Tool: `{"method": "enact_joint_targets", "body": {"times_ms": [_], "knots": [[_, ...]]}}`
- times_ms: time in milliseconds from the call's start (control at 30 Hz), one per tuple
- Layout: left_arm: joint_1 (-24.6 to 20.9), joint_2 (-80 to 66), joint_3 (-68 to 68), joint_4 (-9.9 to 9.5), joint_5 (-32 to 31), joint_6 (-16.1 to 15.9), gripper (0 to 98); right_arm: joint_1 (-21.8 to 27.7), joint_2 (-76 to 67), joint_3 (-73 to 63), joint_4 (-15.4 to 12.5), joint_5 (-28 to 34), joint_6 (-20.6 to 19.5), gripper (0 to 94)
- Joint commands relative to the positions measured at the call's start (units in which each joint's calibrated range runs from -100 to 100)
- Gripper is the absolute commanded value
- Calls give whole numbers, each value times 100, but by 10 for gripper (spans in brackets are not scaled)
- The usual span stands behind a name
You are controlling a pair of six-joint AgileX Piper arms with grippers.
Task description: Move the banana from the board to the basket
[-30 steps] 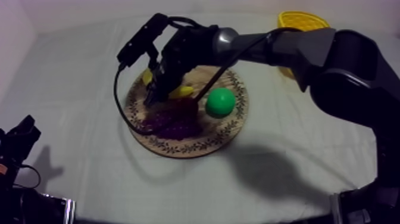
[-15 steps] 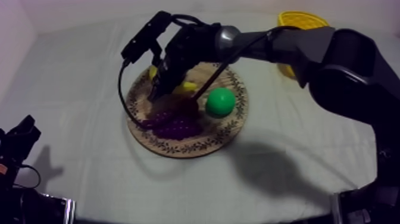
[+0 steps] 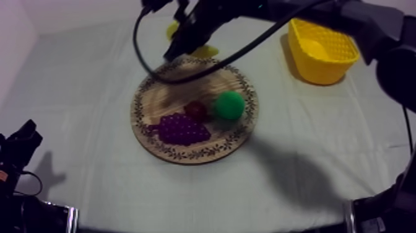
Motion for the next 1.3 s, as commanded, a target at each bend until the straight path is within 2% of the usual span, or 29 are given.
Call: {"method": "enact_joint_targets", "body": {"times_ms": [0, 233, 433, 833, 1100, 1267], "knots": [[2, -5, -1, 3, -1, 2, 1, 144, -264, 115, 78, -22, -93, 191], [2, -5, -1, 3, -1, 1, 1, 599, -970, 901, 338, -60, -376, 191], [2, -5, -1, 3, -1, 1, 1, 1160, -1595, 1952, 569, -381, -591, 195], [2, -5, -1, 3, -1, 2, 1, 2423, -2584, 3476, 337, -834, -212, 203], [2, -5, -1, 3, -1, 1, 1, 2771, -2520, 3784, 454, -1139, -232, 203], [2, -5, -1, 3, -1, 2, 1, 2868, -2191, 3423, 395, -1156, -148, 204]]}}
